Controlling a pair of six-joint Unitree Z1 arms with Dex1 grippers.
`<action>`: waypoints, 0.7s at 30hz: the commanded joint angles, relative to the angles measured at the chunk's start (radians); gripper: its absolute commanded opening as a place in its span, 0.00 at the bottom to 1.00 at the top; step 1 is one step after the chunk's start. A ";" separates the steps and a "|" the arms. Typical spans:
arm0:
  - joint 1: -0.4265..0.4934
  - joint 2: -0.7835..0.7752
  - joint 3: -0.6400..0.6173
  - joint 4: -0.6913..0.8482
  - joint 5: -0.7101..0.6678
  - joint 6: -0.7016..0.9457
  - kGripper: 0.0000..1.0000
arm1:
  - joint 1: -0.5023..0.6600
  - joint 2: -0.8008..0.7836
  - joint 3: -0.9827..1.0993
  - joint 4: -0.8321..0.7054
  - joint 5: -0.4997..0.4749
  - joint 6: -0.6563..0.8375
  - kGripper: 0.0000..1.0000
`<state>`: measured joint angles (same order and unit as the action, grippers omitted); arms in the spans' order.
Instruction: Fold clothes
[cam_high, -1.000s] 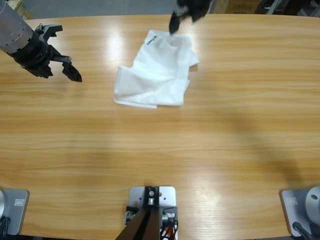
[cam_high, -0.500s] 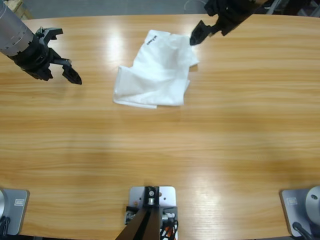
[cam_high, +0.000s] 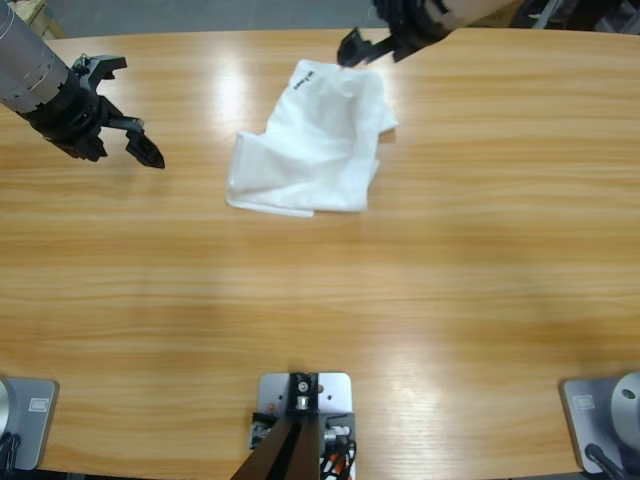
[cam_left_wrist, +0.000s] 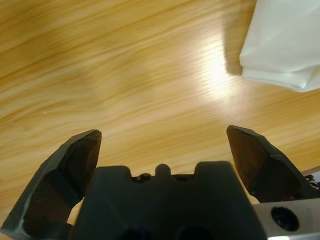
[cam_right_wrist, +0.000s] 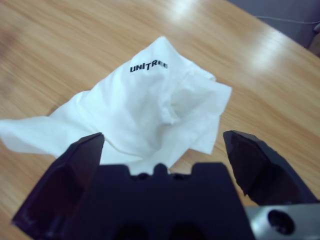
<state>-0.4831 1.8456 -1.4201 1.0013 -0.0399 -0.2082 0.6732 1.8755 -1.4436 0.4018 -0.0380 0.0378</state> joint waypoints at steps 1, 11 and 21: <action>-0.002 0.014 0.039 -0.013 -0.017 0.013 1.00 | 0.021 0.128 0.049 -0.058 0.056 0.029 0.96; -0.001 0.023 0.039 -0.015 -0.017 0.013 1.00 | 0.026 0.200 0.037 -0.073 0.079 0.044 0.96; 0.000 0.029 0.041 -0.015 -0.017 0.013 1.00 | -0.009 0.261 -0.031 -0.053 0.083 0.036 0.91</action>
<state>-0.4831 1.8457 -1.4159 0.9995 -0.0399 -0.2082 0.6871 2.0596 -1.4441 0.3398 0.0346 0.0720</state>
